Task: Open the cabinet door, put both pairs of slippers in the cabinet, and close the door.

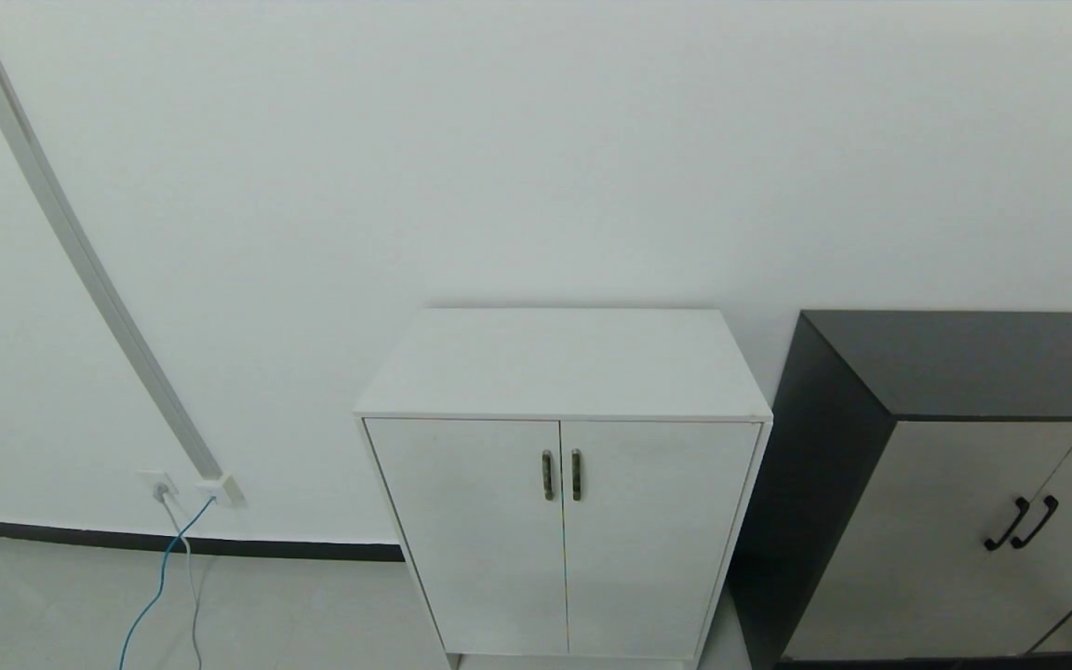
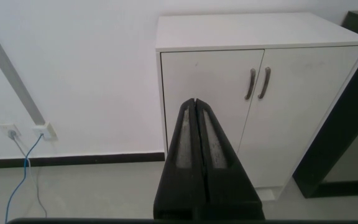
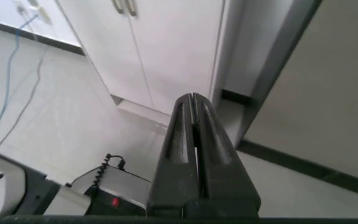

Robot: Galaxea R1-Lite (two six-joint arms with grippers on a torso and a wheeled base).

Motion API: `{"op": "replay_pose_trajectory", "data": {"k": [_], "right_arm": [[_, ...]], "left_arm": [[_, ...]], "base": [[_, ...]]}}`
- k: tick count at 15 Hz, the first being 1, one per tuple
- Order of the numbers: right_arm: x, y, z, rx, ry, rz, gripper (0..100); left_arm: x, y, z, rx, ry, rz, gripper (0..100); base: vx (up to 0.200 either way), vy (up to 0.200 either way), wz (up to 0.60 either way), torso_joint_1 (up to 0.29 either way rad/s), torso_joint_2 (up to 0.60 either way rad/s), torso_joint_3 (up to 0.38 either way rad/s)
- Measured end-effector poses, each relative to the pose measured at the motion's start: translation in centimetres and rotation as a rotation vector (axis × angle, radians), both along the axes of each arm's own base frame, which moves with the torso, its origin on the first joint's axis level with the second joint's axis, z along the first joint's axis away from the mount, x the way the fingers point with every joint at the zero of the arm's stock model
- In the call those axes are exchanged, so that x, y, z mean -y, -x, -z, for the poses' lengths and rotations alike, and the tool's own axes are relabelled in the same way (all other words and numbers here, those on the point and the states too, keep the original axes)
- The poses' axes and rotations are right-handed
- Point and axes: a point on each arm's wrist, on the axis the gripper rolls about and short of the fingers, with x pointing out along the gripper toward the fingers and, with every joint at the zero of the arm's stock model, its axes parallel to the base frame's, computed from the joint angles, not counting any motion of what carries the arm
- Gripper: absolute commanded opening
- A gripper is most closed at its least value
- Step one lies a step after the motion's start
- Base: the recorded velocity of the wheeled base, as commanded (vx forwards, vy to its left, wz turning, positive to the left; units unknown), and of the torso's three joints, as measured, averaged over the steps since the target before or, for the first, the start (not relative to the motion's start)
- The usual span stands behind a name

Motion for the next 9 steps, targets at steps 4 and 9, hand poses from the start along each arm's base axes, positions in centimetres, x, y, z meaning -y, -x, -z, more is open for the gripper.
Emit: {"op": "replay_pose_trajectory", "data": {"k": [4, 9], "right_arm": [[0.19, 0.40, 0.23, 0.027, -0.010, 0.117, 0], [0.26, 1.13, 0.30, 0.113, -0.046, 0.243, 0]], "left_arm": [[0.00, 0.00, 0.00, 0.000, -0.001, 0.000, 0], [0.00, 0.00, 0.00, 0.000, -0.003, 0.000, 0]], "base": [[0.000, 0.000, 0.00, 0.000, 0.00, 0.000], [0.000, 0.000, 0.00, 0.000, 0.00, 0.000]]}}
